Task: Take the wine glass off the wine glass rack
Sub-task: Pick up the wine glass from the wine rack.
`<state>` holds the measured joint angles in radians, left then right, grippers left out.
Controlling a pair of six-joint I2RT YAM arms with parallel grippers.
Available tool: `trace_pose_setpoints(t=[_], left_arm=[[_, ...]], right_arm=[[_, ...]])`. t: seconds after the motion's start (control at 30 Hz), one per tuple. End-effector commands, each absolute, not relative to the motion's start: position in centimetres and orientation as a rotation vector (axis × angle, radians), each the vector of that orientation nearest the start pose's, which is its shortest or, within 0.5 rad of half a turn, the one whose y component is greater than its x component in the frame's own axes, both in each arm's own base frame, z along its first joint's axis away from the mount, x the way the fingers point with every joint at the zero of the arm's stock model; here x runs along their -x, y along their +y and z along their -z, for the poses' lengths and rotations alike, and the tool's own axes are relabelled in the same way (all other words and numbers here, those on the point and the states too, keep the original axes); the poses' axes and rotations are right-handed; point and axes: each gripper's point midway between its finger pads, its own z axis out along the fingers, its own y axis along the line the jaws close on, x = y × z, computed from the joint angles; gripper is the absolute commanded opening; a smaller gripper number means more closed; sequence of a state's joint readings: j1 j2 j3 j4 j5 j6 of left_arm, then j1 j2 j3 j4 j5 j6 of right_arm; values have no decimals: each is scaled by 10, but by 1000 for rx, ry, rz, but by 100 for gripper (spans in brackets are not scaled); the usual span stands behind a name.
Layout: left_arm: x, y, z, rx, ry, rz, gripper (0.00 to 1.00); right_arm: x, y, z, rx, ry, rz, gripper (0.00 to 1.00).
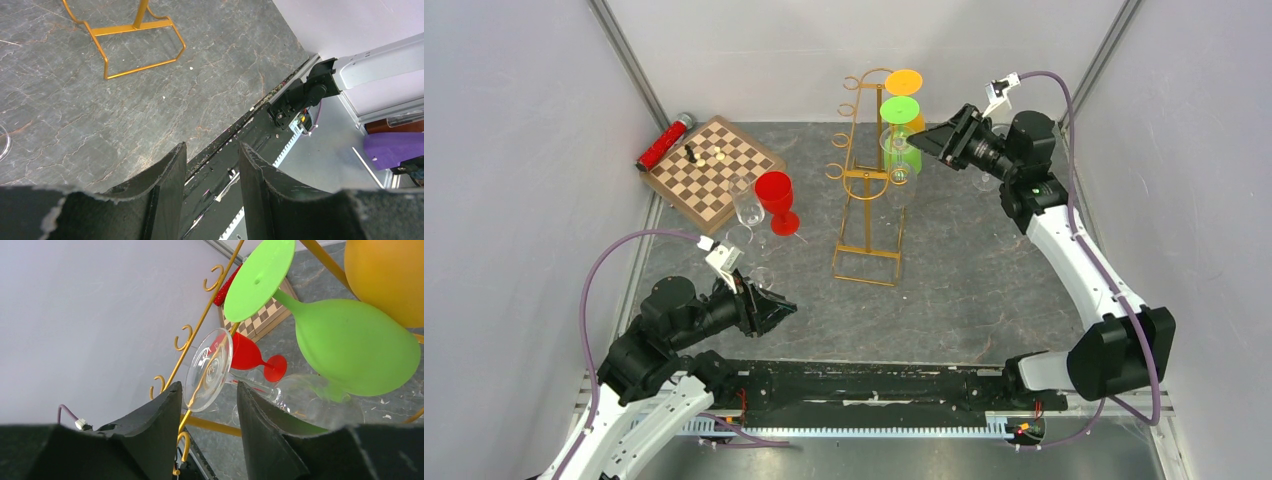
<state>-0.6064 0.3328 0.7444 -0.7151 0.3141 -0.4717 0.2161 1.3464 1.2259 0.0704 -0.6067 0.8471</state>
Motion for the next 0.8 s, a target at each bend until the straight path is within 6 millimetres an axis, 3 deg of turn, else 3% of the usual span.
trace_pose_setpoints(t=[0.0, 0.77], left_arm=[[-114, -164, -255, -335, 1924, 1020, 49], [-113, -164, -255, -337, 1920, 1023, 50]], right_arm=[[-378, 216, -369, -45, 1739, -1296, 46], [-382, 218, -370, -65, 1736, -1303, 3]])
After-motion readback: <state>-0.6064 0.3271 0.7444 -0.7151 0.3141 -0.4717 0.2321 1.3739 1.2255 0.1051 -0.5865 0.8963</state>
